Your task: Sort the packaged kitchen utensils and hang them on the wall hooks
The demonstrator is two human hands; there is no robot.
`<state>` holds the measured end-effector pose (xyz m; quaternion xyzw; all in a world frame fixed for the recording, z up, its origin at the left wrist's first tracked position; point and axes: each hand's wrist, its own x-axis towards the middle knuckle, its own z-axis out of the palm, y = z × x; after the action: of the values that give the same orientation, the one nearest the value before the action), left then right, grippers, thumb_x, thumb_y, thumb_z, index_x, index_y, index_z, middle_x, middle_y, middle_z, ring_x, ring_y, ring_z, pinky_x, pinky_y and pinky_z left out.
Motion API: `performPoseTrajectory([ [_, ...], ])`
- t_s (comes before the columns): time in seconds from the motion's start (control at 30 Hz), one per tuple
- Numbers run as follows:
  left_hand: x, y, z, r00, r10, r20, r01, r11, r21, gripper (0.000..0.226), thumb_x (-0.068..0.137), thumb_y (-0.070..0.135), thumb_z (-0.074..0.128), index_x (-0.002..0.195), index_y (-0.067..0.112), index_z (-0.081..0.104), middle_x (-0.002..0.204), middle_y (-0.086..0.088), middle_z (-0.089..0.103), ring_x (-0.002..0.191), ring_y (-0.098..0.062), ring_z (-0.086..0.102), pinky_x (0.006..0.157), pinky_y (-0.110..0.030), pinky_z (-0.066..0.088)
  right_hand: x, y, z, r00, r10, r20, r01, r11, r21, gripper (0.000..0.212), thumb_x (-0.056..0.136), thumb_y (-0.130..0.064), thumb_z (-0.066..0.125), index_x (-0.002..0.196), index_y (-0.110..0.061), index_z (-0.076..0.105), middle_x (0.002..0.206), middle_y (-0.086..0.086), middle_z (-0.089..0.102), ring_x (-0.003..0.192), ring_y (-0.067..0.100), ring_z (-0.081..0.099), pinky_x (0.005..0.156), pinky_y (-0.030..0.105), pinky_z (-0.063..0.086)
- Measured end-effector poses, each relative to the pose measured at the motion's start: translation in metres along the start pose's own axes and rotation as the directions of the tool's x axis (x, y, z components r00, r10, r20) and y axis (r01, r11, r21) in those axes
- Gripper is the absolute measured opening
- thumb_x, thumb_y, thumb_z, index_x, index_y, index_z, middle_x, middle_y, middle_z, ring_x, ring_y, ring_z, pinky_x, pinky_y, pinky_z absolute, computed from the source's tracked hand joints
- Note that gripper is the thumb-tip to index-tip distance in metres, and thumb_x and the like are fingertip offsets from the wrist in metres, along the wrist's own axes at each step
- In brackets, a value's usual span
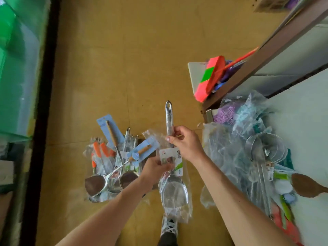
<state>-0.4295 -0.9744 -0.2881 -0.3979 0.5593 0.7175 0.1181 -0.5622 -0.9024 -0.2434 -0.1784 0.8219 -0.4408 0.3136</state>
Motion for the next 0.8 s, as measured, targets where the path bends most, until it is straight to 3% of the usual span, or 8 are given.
performPoseTrajectory([
  [0.13, 0.049, -0.060, 0.023, 0.996, -0.077, -0.036, 0.075, 0.996, -0.041, 0.013, 0.082, 0.000, 0.072, 0.091, 0.009, 0.074, 0.082, -0.006, 0.073, 0.069, -0.014, 0.064, 0.064, -0.021, 0.053, 0.032, 0.082, 0.017, 0.994, 0.096, 0.053, -0.092, 0.993, -0.068, 0.018, 0.084, -0.022, 0.077, 0.096, -0.015, 0.067, 0.089, -0.002, 0.069, 0.085, 0.019, 0.067, 0.078, 0.034, 0.055],
  [0.2, 0.072, -0.092, 0.036, 0.991, -0.129, -0.026, 0.126, 0.989, -0.078, 0.013, 0.082, -0.003, 0.069, 0.089, 0.008, 0.073, 0.076, -0.007, 0.070, 0.061, -0.016, 0.061, 0.057, -0.029, 0.051, 0.046, 0.126, 0.027, 0.985, 0.163, 0.055, -0.157, 0.983, -0.097, 0.020, 0.083, -0.023, 0.078, 0.096, -0.011, 0.067, 0.091, 0.003, 0.070, 0.088, 0.023, 0.068, 0.080, 0.040, 0.054],
  [0.3, 0.106, -0.138, 0.049, 0.981, -0.195, -0.023, 0.190, 0.973, -0.127, 0.011, 0.084, -0.001, 0.069, 0.093, 0.005, 0.071, 0.075, -0.008, 0.070, 0.047, -0.013, 0.055, 0.043, -0.025, 0.042, 0.070, 0.192, 0.046, 0.957, 0.287, 0.043, -0.279, 0.951, -0.135, 0.024, 0.083, -0.025, 0.078, 0.097, -0.009, 0.068, 0.097, 0.011, 0.070, 0.086, 0.026, 0.066, 0.079, 0.040, 0.054],
  [0.43, 0.149, -0.188, 0.043, 0.957, -0.268, -0.114, 0.248, 0.955, -0.163, 0.013, 0.084, 0.003, 0.070, 0.097, 0.007, 0.071, 0.078, -0.008, 0.070, 0.046, -0.010, 0.055, 0.040, -0.022, 0.041, 0.100, 0.258, 0.086, 0.919, 0.389, 0.067, -0.379, 0.917, -0.125, 0.021, 0.084, -0.025, 0.078, 0.093, -0.010, 0.068, 0.092, 0.009, 0.070, 0.083, 0.026, 0.067, 0.075, 0.041, 0.057],
  [0.5, 0.166, -0.208, 0.035, 0.942, -0.297, -0.157, 0.272, 0.949, -0.161, 0.011, 0.084, 0.005, 0.071, 0.095, 0.008, 0.071, 0.075, -0.007, 0.069, 0.045, -0.010, 0.055, 0.041, -0.023, 0.041, 0.113, 0.274, 0.108, 0.905, 0.412, 0.104, -0.402, 0.909, -0.108, 0.017, 0.084, -0.023, 0.077, 0.092, -0.015, 0.064, 0.084, 0.001, 0.067, 0.077, 0.019, 0.064, 0.072, 0.036, 0.056],
  [0.6, 0.185, -0.227, 0.016, 0.902, -0.339, -0.268, 0.302, 0.938, -0.170, 0.012, 0.082, 0.009, 0.071, 0.093, 0.009, 0.067, 0.067, 0.000, 0.064, 0.047, -0.011, 0.054, 0.045, -0.022, 0.041, 0.134, 0.282, 0.143, 0.900, 0.411, 0.148, -0.400, 0.911, -0.097, 0.023, 0.083, -0.021, 0.078, 0.101, -0.014, 0.066, 0.091, 0.002, 0.068, 0.081, 0.018, 0.064, 0.073, 0.032, 0.053],
  [0.73, 0.197, -0.234, -0.001, 0.852, -0.276, -0.444, 0.258, 0.961, -0.101, 0.019, 0.083, 0.012, 0.066, 0.102, 0.011, 0.064, 0.080, -0.001, 0.067, 0.068, -0.018, 0.064, 0.059, -0.030, 0.053, 0.153, 0.276, 0.180, 0.914, 0.366, 0.173, -0.343, 0.928, -0.148, 0.012, 0.086, -0.010, 0.070, 0.095, -0.015, 0.064, 0.087, 0.001, 0.064, 0.074, 0.015, 0.059, 0.052, 0.021, 0.043],
  [0.8, 0.195, -0.232, 0.001, 0.820, -0.193, -0.539, 0.206, 0.978, -0.036, 0.022, 0.088, 0.014, 0.062, 0.109, 0.010, 0.061, 0.092, 0.001, 0.067, 0.080, -0.019, 0.064, 0.067, -0.029, 0.050, 0.157, 0.271, 0.191, 0.926, 0.347, 0.146, -0.321, 0.930, -0.179, 0.008, 0.087, -0.009, 0.067, 0.093, -0.013, 0.063, 0.086, 0.002, 0.063, 0.074, 0.016, 0.057, 0.050, 0.022, 0.039],
])
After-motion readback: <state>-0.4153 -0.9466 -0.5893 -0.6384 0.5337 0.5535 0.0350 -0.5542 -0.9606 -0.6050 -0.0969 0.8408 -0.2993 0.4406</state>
